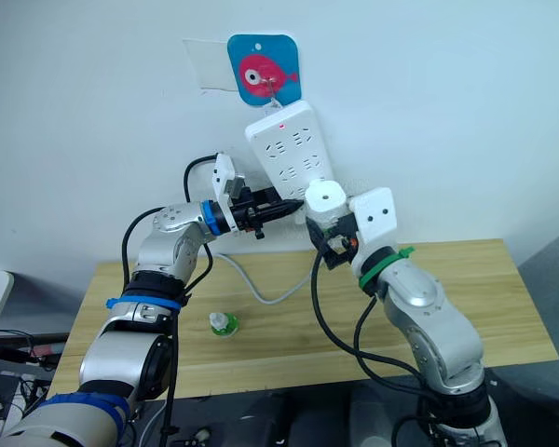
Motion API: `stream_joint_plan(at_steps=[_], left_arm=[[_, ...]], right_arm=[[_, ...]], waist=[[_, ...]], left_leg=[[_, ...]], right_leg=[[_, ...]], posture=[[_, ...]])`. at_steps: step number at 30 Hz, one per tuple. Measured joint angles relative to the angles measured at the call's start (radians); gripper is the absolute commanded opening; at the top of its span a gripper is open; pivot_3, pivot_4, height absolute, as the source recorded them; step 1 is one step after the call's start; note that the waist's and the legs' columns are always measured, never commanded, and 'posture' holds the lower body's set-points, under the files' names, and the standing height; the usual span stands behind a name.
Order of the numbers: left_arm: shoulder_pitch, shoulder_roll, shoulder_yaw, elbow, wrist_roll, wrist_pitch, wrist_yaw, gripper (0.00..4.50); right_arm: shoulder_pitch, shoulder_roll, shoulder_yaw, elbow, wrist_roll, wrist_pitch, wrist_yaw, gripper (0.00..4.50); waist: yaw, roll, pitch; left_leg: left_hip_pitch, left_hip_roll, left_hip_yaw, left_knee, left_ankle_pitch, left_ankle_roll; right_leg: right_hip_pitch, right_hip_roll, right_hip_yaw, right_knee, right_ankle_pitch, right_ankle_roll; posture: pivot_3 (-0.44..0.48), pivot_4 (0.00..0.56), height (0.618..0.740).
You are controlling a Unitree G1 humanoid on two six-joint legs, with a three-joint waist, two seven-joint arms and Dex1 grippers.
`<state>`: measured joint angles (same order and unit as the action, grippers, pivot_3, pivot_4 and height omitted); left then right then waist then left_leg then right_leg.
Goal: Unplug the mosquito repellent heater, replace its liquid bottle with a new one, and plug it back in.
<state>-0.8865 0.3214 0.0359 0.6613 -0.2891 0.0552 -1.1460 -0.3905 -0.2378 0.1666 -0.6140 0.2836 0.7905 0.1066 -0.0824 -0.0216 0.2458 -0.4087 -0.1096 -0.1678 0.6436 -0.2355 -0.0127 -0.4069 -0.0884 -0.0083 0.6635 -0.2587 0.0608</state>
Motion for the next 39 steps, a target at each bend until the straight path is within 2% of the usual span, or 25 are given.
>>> stream_joint_plan(at_steps=[9,12,14,15,28,39], left_arm=[[-0.002,0.0,-0.001,0.0,0.002,-0.001,0.0,1.3],[-0.003,0.0,-0.001,0.0,0.002,-0.002,0.0,1.3],[-0.004,0.0,-0.001,0.001,0.002,-0.002,0.0,1.3],[-0.004,0.0,-0.001,0.001,0.002,-0.002,0.0,1.3],[-0.03,-0.014,-0.011,0.037,0.016,-0.008,0.008,1.3],[-0.039,-0.015,-0.011,0.061,0.019,-0.024,0.031,1.3]], right_arm=[[-0.025,0.045,0.013,0.073,-0.075,-0.045,-0.016,4.5],[-0.03,0.055,0.013,0.082,-0.088,-0.06,-0.017,3.94],[-0.035,0.064,0.014,0.091,-0.095,-0.069,-0.013,3.19],[-0.035,0.065,0.014,0.092,-0.098,-0.072,-0.01,2.95],[-0.028,0.036,0.009,0.086,-0.124,-0.084,0.021,2.96],[0.067,0.029,-0.009,-0.122,-0.125,0.057,-0.001,2.96]], waist=[[0.001,0.0,0.001],[0.001,0.0,0.002],[0.001,0.0,0.002],[0.001,0.0,0.002],[0.011,0.0,0.003],[0.013,0.0,0.003]], left_leg=[[0.0,0.0,-0.001,0.0,0.0,0.0],[0.0,0.0,-0.001,0.0,0.0,0.0],[0.0,0.0,-0.001,0.0,0.0,0.0],[0.0,0.0,-0.001,0.0,0.0,0.0],[0.0,-0.001,-0.001,0.001,0.001,-0.001],[0.0,0.001,-0.001,0.0,0.006,-0.003]], right_leg=[[0.0,0.0,0.0,0.0,0.0,0.0],[0.0,0.0,0.0,0.0,0.0,0.0],[0.0,0.0,0.0,0.0,0.0,0.0],[0.0,0.0,0.0,0.0,0.0,0.0],[0.001,0.0,0.0,0.0,0.001,0.001],[0.0,0.0,0.0,0.0,0.002,0.005]], posture=[[-0.182,0.282,0.74],[-0.182,0.282,0.74],[-0.182,0.282,0.74],[-0.179,0.278,0.74],[-0.178,0.265,0.74],[-0.183,0.232,0.74]])
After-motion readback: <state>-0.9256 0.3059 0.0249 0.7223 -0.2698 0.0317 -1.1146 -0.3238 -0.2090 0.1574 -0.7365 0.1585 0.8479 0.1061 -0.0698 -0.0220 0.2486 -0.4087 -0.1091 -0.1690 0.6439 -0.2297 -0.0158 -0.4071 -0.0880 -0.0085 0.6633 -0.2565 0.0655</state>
